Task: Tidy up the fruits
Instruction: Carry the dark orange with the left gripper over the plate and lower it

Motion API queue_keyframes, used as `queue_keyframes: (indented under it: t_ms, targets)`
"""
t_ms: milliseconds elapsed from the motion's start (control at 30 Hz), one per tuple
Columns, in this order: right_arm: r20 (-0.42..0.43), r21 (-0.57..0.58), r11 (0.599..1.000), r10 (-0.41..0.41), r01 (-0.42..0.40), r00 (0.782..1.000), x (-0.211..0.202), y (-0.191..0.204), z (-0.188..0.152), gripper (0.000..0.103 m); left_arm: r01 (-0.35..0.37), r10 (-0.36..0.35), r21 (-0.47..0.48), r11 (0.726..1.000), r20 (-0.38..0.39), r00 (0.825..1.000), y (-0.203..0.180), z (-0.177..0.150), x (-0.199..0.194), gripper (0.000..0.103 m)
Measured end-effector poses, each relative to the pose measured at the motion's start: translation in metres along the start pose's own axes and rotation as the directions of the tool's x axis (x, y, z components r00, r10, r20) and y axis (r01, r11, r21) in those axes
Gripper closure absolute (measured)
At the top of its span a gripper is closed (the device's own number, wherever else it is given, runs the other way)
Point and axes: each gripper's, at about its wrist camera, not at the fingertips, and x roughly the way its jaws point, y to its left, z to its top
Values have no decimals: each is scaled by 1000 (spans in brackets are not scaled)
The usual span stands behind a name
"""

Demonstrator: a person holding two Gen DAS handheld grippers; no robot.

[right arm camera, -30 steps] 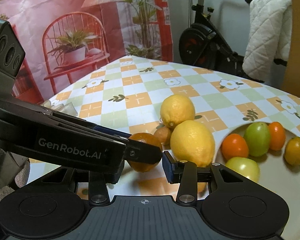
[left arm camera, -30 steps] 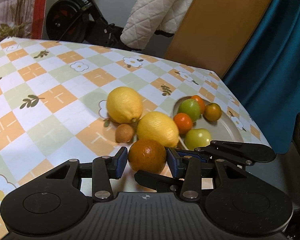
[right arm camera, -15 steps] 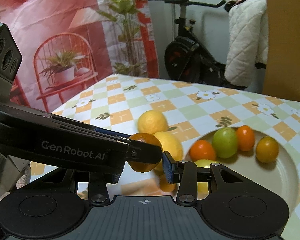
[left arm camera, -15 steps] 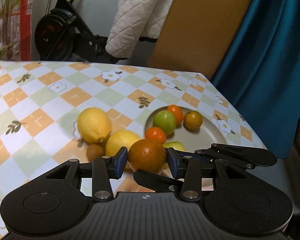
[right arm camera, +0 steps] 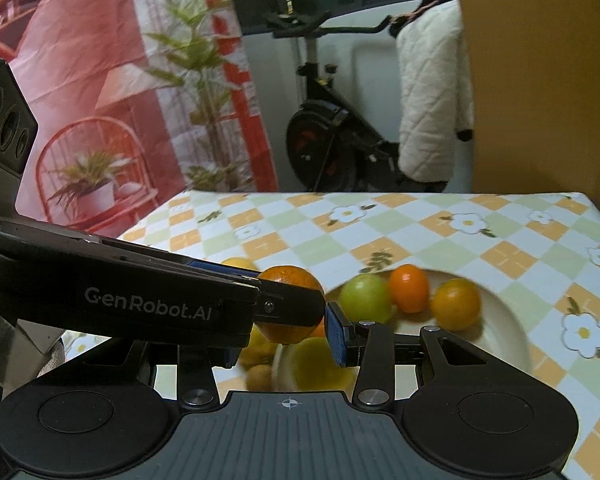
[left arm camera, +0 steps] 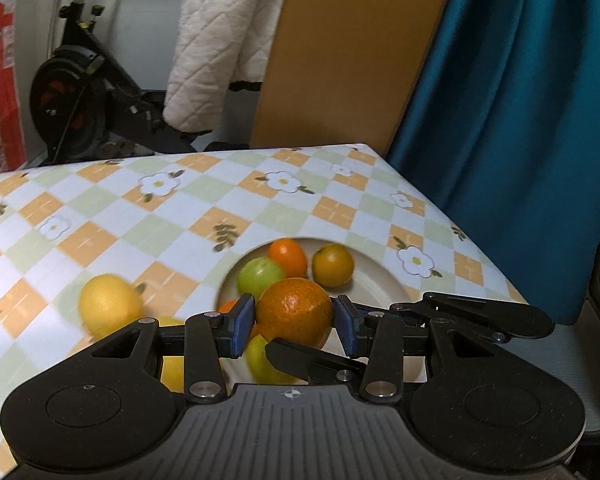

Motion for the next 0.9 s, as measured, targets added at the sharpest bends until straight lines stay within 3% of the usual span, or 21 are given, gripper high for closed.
queue_keyframes:
  t_ms: [467, 900]
  targets:
    - [-22, 77, 995, -65, 67, 998, 19, -62, -7, 65, 21, -16, 60, 998, -83, 996, -24, 16, 60, 57]
    - [-71, 117, 989, -81, 89, 994, 39, -85, -18, 65, 22, -13, 65, 998, -135, 991, -24, 15, 90, 57]
